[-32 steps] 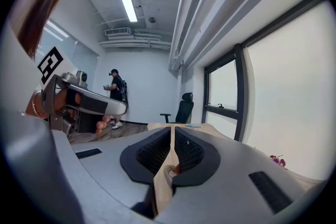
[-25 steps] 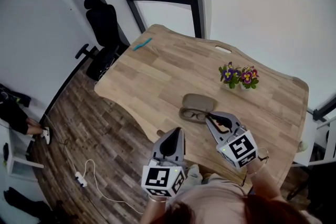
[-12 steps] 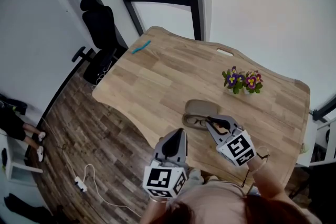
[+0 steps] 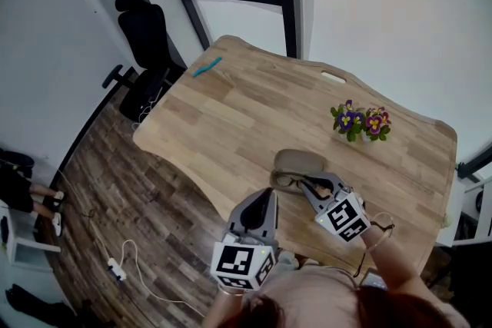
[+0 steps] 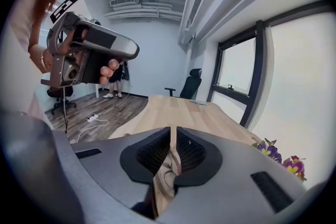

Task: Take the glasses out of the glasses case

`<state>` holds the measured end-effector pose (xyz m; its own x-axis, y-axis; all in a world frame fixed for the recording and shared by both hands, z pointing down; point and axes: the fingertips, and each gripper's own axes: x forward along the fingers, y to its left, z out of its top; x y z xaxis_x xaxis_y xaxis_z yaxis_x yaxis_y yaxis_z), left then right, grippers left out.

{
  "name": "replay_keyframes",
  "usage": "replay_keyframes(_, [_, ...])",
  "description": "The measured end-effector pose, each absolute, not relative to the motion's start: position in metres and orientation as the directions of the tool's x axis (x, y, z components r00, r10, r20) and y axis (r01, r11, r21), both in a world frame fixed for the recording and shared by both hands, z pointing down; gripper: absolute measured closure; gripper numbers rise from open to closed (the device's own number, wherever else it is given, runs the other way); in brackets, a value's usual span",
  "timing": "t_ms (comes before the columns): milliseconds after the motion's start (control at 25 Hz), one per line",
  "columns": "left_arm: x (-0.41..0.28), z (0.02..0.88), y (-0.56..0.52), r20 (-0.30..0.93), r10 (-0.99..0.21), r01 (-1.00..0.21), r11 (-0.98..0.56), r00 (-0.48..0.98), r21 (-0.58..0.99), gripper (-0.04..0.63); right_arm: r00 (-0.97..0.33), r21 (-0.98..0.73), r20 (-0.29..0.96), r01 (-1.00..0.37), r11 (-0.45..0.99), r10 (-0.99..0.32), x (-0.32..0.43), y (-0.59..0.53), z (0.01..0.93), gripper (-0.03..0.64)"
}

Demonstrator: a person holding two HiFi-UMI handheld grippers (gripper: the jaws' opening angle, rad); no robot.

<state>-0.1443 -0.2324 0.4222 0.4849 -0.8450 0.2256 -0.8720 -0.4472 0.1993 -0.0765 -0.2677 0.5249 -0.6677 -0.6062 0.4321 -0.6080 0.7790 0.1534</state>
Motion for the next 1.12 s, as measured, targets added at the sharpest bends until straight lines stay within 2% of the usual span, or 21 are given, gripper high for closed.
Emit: replay_keyframes(1120, [-0.157, 0.459, -0.267, 0.283, -0.82, -0.863, -0.434, 0.498, 0.26, 0.594, -0.584, 0.156, 0.648, -0.526, 0.836, -0.488, -0.079, -0.3, 0.633, 0.574])
